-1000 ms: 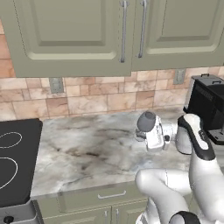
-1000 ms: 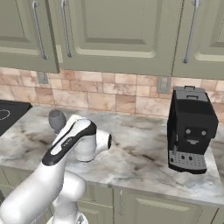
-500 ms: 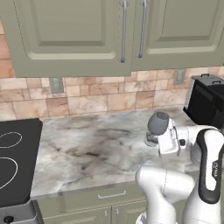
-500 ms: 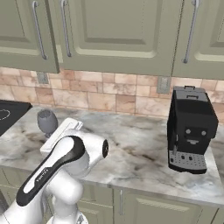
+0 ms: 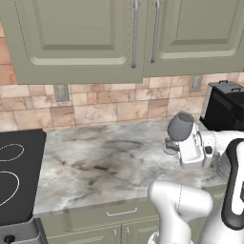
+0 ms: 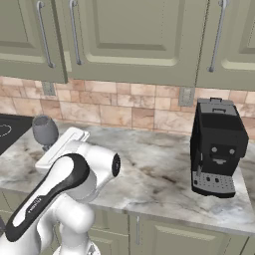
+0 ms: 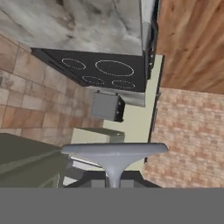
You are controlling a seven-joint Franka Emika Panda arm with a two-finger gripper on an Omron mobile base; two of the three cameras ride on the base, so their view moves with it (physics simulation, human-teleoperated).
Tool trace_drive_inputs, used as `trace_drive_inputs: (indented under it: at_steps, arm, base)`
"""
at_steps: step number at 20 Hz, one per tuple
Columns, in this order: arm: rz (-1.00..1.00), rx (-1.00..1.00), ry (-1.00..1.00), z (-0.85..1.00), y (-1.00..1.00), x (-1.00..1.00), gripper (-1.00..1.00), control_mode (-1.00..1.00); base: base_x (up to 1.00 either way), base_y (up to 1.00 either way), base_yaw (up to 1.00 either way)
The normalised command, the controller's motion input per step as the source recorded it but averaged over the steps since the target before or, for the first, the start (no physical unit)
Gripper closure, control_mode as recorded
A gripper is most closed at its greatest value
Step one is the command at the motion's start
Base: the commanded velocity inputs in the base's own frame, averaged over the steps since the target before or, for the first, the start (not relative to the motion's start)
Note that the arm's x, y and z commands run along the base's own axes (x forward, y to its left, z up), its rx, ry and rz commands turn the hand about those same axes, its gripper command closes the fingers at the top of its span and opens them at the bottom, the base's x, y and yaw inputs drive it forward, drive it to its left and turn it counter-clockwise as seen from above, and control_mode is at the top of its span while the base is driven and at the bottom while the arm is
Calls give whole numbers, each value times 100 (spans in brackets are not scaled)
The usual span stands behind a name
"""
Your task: Retrieve the wine glasses from the counter and place one next to each plate.
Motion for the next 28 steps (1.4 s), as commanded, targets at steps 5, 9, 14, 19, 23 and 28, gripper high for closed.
trace_drive_inputs:
  at_steps: [5,9,14,19,23,28]
  arm:
    - [0,0,0,65,0,-33,100,-100]
    - [0,0,0,60,0,-56,100,-100]
    - [0,0,0,0,0,0,100,100]
    - [0,0,0,0,0,0,100,100]
    - [0,0,0,0,0,0,100,100]
    - [0,0,0,0,0,0,100,100]
  base:
    - [0,0,0]
    - [0,0,0]
    - [-96,11,0]
    - [-100,74,1]
    - [-75,100,17]
    - [-25,97,62]
